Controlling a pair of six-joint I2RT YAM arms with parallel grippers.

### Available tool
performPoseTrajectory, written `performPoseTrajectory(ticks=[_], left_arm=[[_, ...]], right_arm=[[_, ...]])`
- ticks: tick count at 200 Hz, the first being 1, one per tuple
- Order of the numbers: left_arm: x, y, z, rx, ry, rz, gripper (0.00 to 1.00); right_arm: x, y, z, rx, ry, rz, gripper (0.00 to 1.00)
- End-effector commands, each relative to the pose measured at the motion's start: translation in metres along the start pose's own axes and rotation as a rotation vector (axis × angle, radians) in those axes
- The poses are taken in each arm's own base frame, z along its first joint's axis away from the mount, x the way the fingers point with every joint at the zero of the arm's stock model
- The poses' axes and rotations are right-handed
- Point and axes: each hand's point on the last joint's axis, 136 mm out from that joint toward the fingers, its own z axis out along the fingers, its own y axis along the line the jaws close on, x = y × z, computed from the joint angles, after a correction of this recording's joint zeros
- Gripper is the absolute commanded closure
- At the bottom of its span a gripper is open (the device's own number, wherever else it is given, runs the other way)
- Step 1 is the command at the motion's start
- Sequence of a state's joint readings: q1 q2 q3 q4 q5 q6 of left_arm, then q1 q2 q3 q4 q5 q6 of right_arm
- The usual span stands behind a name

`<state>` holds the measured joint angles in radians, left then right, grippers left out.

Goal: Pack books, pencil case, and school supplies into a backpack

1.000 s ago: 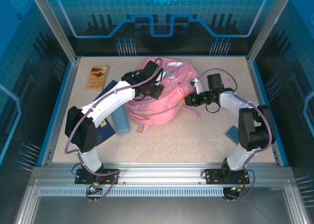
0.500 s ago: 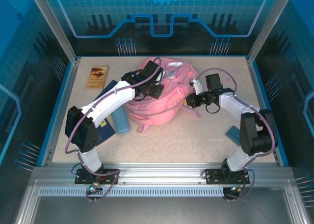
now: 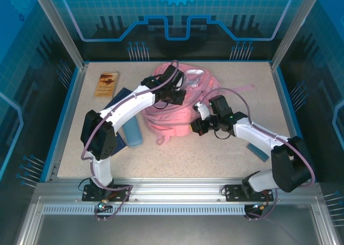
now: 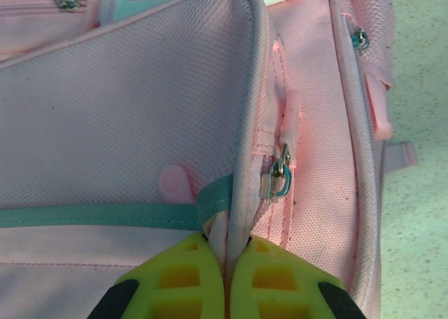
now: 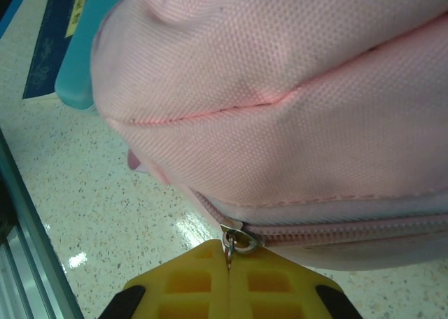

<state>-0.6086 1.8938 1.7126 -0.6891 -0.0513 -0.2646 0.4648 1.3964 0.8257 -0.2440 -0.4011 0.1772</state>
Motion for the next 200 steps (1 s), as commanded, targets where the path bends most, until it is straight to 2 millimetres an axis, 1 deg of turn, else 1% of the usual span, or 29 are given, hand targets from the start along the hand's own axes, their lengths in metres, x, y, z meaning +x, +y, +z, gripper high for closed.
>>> performPoseTrajectory(ticks=[1,10,25,29,39,53,66,83,102,121,157,175,200], left_arm=[[-0.048,-0.028,-0.022,0.15,-0.153,-0.041,0.88],[-0.047,-0.031,-0.029,0.174,-0.149,-0.021,0.73],[-0.042,-0.03,-0.04,0.194,-0.143,0.017,0.56],[-0.04,-0.029,-0.043,0.195,-0.142,0.028,0.52],[-0.034,-0.025,-0.046,0.193,-0.132,0.068,0.48],[-0.022,-0.019,-0.046,0.172,-0.106,0.159,0.42],[-0.008,-0.016,-0.043,0.17,-0.07,0.251,0.4],[0.01,-0.015,-0.033,0.186,-0.022,0.367,0.38],[0.02,-0.011,-0.017,0.182,0.011,0.456,0.38],[0.023,-0.013,0.0,0.191,0.043,0.522,0.4],[0.032,-0.022,0.031,0.203,0.09,0.656,0.42],[0.031,-0.016,0.046,0.153,0.102,0.699,0.44],[0.022,-0.004,0.063,0.07,0.089,0.726,0.51]], right_arm=[[-0.016,-0.001,-0.015,0.032,-0.088,0.036,1.0],[-0.018,-0.015,-0.021,0.077,-0.111,0.074,1.0],[-0.019,-0.04,-0.034,0.138,-0.144,0.145,1.0],[-0.019,-0.045,-0.037,0.149,-0.15,0.159,1.0],[-0.019,-0.057,-0.042,0.169,-0.154,0.192,1.0],[-0.017,-0.072,-0.047,0.203,-0.145,0.22,1.0],[-0.016,-0.085,-0.05,0.238,-0.144,0.24,1.0],[-0.017,-0.099,-0.053,0.268,-0.139,0.269,1.0],[-0.018,-0.109,-0.056,0.291,-0.137,0.281,1.0],[-0.021,-0.112,-0.059,0.297,-0.142,0.281,1.0],[-0.021,-0.112,-0.06,0.278,-0.137,0.285,1.0],[-0.02,-0.111,-0.059,0.273,-0.133,0.285,1.0],[-0.019,-0.111,-0.057,0.265,-0.126,0.289,1.0]])
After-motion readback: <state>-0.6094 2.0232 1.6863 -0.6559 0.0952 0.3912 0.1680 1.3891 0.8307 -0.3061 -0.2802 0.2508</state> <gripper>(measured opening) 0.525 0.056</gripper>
